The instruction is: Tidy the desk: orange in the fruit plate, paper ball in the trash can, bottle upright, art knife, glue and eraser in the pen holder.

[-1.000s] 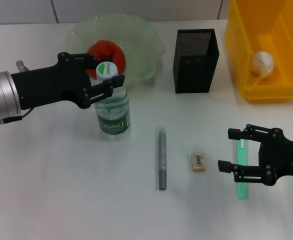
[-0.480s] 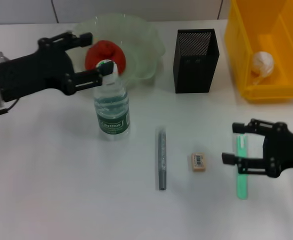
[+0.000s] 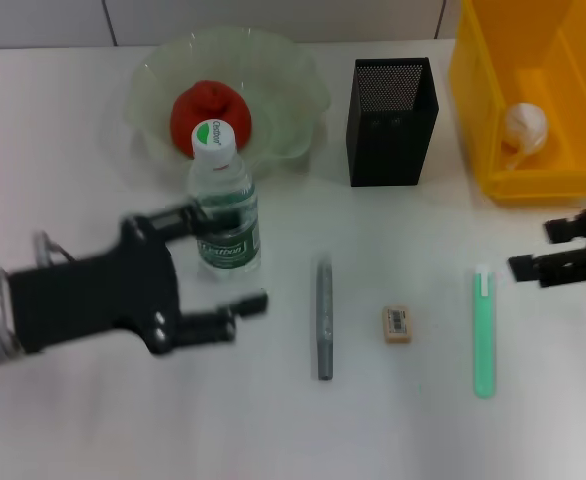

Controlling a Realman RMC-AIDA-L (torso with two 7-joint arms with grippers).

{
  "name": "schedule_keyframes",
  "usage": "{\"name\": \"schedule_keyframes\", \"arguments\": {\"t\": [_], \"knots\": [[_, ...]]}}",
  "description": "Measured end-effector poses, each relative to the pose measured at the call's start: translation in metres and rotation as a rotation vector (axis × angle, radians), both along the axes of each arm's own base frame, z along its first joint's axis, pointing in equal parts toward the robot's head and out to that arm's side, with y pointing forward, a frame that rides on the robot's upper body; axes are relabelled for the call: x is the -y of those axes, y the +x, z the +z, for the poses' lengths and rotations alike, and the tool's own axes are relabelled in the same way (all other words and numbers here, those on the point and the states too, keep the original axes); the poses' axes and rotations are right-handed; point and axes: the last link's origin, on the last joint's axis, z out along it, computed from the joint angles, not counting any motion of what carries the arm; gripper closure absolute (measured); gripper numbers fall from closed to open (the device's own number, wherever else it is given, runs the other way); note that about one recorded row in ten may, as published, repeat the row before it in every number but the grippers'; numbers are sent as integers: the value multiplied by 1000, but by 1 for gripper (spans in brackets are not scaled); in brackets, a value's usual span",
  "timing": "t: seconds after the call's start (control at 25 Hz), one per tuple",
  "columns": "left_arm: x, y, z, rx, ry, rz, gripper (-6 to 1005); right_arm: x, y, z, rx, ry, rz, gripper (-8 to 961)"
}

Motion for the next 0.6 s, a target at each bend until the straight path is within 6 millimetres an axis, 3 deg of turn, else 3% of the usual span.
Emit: {"name": "schedule_keyframes", "arguments": {"t": [0.08, 0.12, 0.24, 0.6], "knots": [[2, -1, -6, -6, -17, -8, 212, -6, -15, 8, 121, -20, -101, 133], [5, -4, -26, -15, -66, -34, 213, -9, -22, 9, 181, -39, -137, 133], [3, -5, -42, -12, -105, -31, 213, -20, -43, 0, 323, -75, -238, 134], [0, -6, -49, -21, -112, -36, 214, -39, -45, -38, 396, -109, -324, 141]]}}
